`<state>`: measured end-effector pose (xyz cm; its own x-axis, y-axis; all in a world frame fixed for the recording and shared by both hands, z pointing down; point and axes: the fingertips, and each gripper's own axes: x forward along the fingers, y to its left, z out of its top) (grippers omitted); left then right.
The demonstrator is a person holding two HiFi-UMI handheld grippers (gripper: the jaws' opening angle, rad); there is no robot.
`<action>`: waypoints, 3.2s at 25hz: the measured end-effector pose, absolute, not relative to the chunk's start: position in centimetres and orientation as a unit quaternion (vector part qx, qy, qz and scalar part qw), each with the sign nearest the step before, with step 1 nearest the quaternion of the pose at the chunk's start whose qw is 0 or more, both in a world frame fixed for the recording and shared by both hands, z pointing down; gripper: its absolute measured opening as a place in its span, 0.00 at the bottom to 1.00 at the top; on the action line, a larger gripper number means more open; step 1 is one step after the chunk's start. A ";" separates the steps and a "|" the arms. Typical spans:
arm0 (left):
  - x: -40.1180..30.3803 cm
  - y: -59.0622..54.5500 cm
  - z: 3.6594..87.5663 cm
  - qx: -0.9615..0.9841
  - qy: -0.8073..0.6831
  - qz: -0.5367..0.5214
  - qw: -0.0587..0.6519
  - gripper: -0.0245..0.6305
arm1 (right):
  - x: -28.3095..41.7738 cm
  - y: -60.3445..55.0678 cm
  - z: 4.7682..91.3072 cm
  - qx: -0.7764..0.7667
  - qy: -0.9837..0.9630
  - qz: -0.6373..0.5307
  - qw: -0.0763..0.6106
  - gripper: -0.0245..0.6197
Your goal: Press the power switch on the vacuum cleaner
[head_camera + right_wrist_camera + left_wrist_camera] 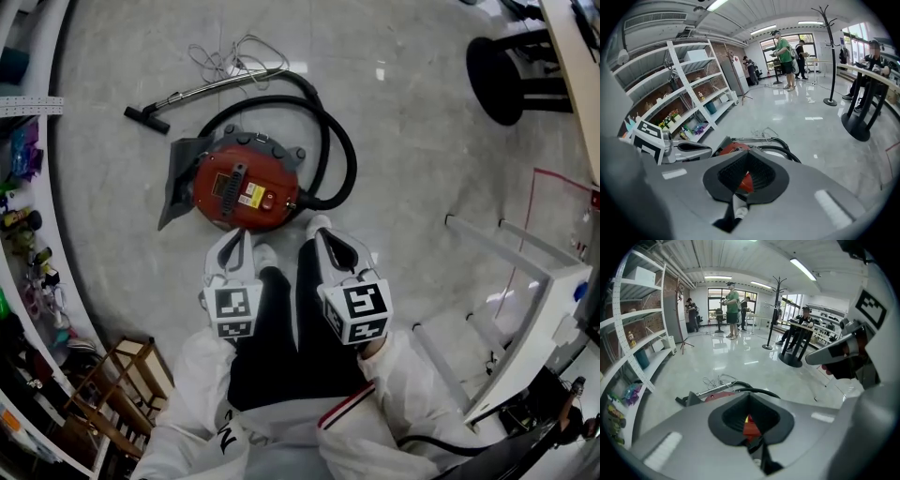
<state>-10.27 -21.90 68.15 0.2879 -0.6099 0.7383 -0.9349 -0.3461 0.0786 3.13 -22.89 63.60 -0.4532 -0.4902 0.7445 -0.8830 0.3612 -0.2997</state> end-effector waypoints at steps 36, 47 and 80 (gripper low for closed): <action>-8.6 -22.8 80.3 0.720 -0.513 0.310 0.350 0.04 | 3.0 -25.2 73.1 0.434 -0.766 0.367 0.299 0.04; -7.9 -22.7 82.4 0.717 -0.499 0.324 0.363 0.04 | 3.0 -25.1 73.8 0.437 -0.762 0.374 0.298 0.04; -7.2 -22.2 84.3 0.703 -0.489 0.364 0.366 0.04 | 3.8 -24.9 74.4 0.442 -0.753 0.390 0.292 0.04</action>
<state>-7.17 -22.23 84.31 0.2570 -0.4206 0.8701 -0.9539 -0.2546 0.1587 3.81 -24.94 74.35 -0.4379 -0.4382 0.7850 -0.8941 0.3041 -0.3289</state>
